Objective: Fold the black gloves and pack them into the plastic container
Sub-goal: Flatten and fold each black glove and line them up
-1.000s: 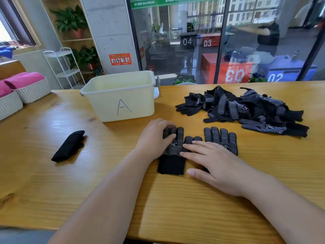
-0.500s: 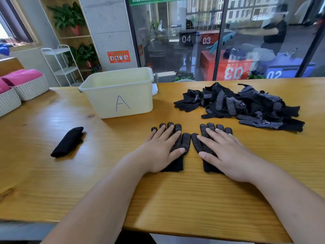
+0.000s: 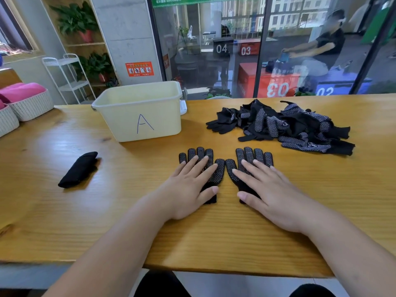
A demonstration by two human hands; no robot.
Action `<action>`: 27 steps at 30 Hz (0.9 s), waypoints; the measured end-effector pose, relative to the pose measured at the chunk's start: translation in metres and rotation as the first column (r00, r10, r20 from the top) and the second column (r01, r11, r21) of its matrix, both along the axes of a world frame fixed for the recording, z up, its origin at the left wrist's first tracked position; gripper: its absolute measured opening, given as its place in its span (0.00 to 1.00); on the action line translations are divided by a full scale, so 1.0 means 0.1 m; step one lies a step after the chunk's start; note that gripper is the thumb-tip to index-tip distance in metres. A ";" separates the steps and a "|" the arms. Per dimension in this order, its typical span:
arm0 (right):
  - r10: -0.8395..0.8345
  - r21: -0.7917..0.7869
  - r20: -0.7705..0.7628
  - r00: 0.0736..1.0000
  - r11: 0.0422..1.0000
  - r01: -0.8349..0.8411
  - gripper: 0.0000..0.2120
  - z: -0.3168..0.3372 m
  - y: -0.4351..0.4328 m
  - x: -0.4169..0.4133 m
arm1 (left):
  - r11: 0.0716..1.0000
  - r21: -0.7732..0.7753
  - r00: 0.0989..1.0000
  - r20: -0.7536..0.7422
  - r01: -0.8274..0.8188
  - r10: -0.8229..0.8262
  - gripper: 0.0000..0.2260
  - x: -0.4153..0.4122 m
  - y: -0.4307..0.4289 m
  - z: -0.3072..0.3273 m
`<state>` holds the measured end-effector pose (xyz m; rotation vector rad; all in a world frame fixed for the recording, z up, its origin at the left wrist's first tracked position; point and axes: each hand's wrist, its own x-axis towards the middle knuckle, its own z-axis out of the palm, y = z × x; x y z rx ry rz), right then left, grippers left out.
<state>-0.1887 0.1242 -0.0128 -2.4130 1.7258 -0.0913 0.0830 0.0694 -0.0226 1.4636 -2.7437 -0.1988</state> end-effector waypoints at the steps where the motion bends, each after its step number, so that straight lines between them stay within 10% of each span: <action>1: 0.001 -0.024 0.026 1.000 1.000 0.000 0.32 0.01 0.03 -0.02 | 0.999 -0.032 0.999 -0.045 0.009 -0.010 0.33 0.02 0.02 0.01; 5: -0.012 -0.090 0.136 0.991 0.996 0.024 0.29 -0.03 0.13 -0.14 | 0.982 -0.183 0.948 -0.302 0.046 -0.101 0.26 0.17 0.14 0.04; 17: 0.062 -0.263 0.192 0.979 0.965 -0.009 0.22 -0.08 0.17 -0.06 | 0.967 -0.211 0.880 -0.422 0.141 -0.220 0.11 0.13 0.26 0.05; 27: 0.141 -0.335 0.404 0.904 0.942 0.003 0.13 -0.06 0.17 0.00 | 0.964 -0.248 0.763 -0.640 -0.094 -0.090 0.02 0.03 0.29 0.12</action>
